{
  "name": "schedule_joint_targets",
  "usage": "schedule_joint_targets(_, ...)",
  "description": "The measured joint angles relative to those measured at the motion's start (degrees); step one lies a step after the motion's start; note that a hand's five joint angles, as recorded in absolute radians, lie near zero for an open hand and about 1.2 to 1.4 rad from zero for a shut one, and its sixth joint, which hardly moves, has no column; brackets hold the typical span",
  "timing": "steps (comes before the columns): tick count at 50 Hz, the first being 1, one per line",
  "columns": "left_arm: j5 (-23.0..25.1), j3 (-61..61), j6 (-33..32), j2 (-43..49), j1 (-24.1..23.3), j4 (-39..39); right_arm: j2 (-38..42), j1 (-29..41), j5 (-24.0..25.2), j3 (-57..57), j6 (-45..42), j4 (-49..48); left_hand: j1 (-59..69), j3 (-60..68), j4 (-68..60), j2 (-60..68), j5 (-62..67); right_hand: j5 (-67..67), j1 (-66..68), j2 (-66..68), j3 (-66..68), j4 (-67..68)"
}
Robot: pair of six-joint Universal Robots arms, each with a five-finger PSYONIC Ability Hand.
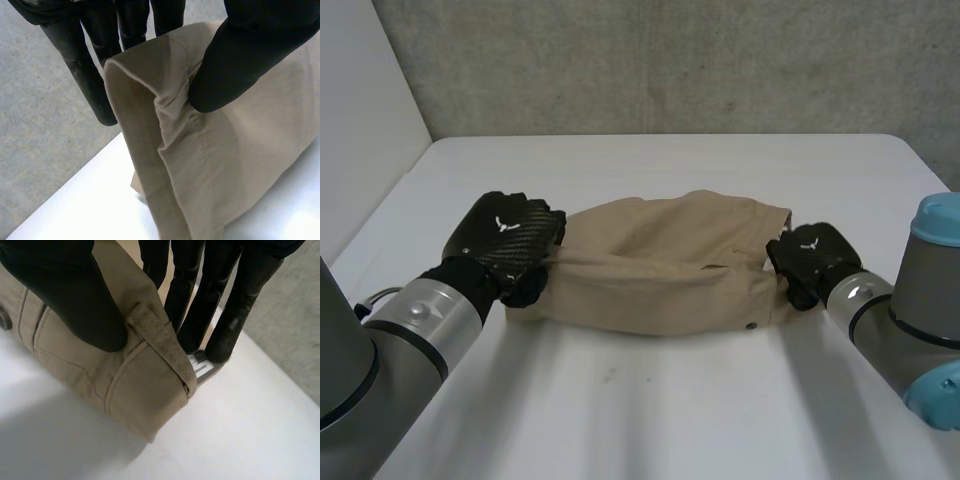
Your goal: Fold the shorts.
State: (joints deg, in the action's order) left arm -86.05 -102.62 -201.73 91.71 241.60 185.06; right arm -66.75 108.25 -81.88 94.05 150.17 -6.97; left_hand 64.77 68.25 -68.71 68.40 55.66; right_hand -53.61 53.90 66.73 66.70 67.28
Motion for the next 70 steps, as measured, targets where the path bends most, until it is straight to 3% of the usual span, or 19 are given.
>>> schedule_joint_targets(8,0.0,1.5,0.0,-1.8,0.3,-0.4,-3.4,-0.1,0.6,-2.9,-2.3,5.0,0.0,0.0,0.0,0.0,0.8,-0.3,1.5,0.1,0.5,0.8)
schedule_joint_targets(15,0.0,6.7,0.1,-9.2,0.4,-0.5,-18.2,0.0,0.8,-10.0,-3.8,14.1,0.0,0.0,0.0,0.0,0.8,-0.3,1.9,0.1,0.5,0.8)
schedule_joint_targets(22,-0.1,12.1,0.1,-15.3,0.4,-1.2,-26.9,-0.5,1.8,-18.7,-5.0,24.2,0.0,0.0,0.0,0.0,0.8,-0.3,2.1,0.1,0.5,0.8)
schedule_joint_targets(29,-0.1,14.2,0.1,-16.5,0.7,-2.3,-26.2,-1.3,3.2,-23.1,-6.4,31.1,0.0,0.0,0.0,0.0,0.8,-1.7,2.1,0.1,0.5,0.8)
schedule_joint_targets(33,0.0,14.3,0.0,-8.6,1.1,-4.0,-17.3,-1.5,3.0,-25.2,-10.2,34.3,0.0,0.0,0.0,0.0,0.8,-1.7,2.1,0.1,0.5,0.8)
schedule_joint_targets(35,0.0,14.3,0.0,-8.6,1.1,-4.0,-17.3,-1.5,3.0,-25.2,-10.2,34.3,0.0,0.0,0.0,0.0,0.8,-1.7,2.1,0.1,0.5,0.8)
schedule_joint_targets(36,-0.1,15.0,-0.2,-3.0,1.2,-4.6,-12.6,-1.2,2.2,-26.3,-11.1,34.3,0.0,0.0,0.0,0.0,0.8,-1.7,2.1,0.1,0.5,0.8)
schedule_joint_targets(44,-0.3,26.2,-0.7,15.4,3.8,-4.5,2.3,1.4,-3.6,-37.1,-10.3,28.6,0.0,0.1,0.0,0.0,0.8,-1.7,2.1,0.1,0.5,0.8)
schedule_joint_targets(50,-0.6,38.0,-0.4,19.5,5.6,1.9,5.5,3.1,-7.1,-47.1,-4.0,12.3,0.0,0.1,0.0,0.0,0.8,-1.7,2.0,0.1,0.5,0.8)
schedule_joint_targets(54,-1.0,44.6,0.0,18.8,6.1,17.0,3.7,3.5,-8.4,-50.2,3.1,-7.3,0.0,0.1,0.0,0.1,0.8,-1.7,2.1,0.1,0.9,0.8)
schedule_joint_targets(58,-1.2,43.7,0.2,16.1,5.9,28.1,1.8,3.6,-8.5,-48.8,5.2,-14.5,0.0,0.1,0.0,0.1,0.8,-1.7,2.1,0.1,0.9,0.8)
schedule_joint_targets(62,-1.1,39.1,0.6,14.2,5.9,31.7,1.0,3.9,-8.3,-44.4,4.4,-12.4,0.0,0.1,0.0,0.1,0.8,-1.7,2.1,0.1,0.9,0.8)
schedule_joint_targets(70,-0.9,29.3,1.2,14.2,6.2,30.3,0.9,4.0,-7.6,-34.6,3.2,-6.6,0.0,0.1,0.0,0.1,0.8,-1.7,2.1,0.1,0.9,0.8)
